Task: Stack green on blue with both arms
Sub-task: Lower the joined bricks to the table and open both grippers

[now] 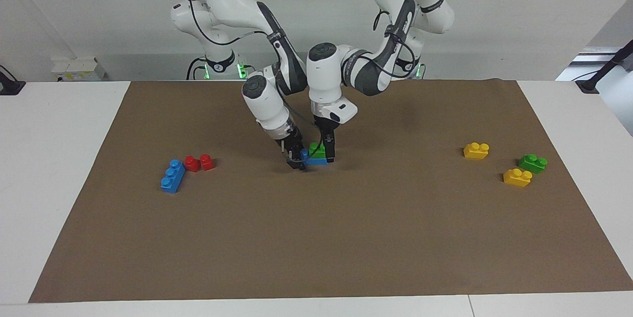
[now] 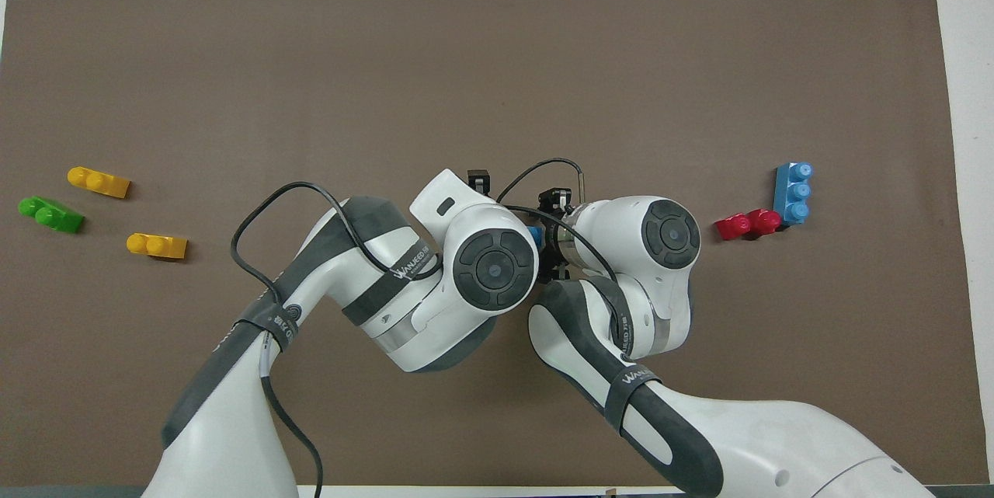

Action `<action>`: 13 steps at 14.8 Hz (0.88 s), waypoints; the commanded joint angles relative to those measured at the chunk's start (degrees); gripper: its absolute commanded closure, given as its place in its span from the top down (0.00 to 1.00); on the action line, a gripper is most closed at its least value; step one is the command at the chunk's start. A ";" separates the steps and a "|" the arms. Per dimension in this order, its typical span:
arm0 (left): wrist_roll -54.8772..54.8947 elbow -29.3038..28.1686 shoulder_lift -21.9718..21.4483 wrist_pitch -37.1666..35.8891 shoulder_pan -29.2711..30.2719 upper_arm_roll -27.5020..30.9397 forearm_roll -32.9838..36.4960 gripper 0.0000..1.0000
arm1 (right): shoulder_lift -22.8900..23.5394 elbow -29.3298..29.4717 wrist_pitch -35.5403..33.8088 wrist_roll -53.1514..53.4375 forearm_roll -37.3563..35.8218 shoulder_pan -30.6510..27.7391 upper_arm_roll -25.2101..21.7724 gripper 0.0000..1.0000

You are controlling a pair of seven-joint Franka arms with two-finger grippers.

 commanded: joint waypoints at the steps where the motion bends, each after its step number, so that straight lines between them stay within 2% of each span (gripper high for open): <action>1: 2.44 -1.51 -4.59 -4.03 1.55 -0.10 1.07 1.00 | 0.64 -1.24 1.41 -1.45 0.85 -0.52 0.39 0.79; 5: 4.64 -1.51 -6.62 -6.67 2.87 -0.10 0.89 1.00 | 0.38 -0.80 -1.13 -2.67 0.85 -3.58 0.39 0.83; 6: 5.34 -1.51 -7.23 -6.94 2.96 -0.02 0.89 1.00 | 0.12 -0.63 -2.45 -3.29 0.85 -4.90 0.39 0.87; 9: 9.20 -1.51 -8.81 -8.78 4.72 -0.10 0.54 1.00 | -1.02 -0.19 -6.49 -6.53 0.85 -8.68 0.30 0.88; 11: 12.36 -1.33 -10.13 -10.27 6.21 -0.10 -0.68 1.00 | -1.81 1.21 -10.52 -11.18 0.85 -12.45 0.30 0.90; 13: 17.45 -0.98 -11.28 -11.94 7.44 -0.02 -2.61 1.00 | -2.95 4.54 -17.36 -15.75 0.42 -15.27 0.13 0.98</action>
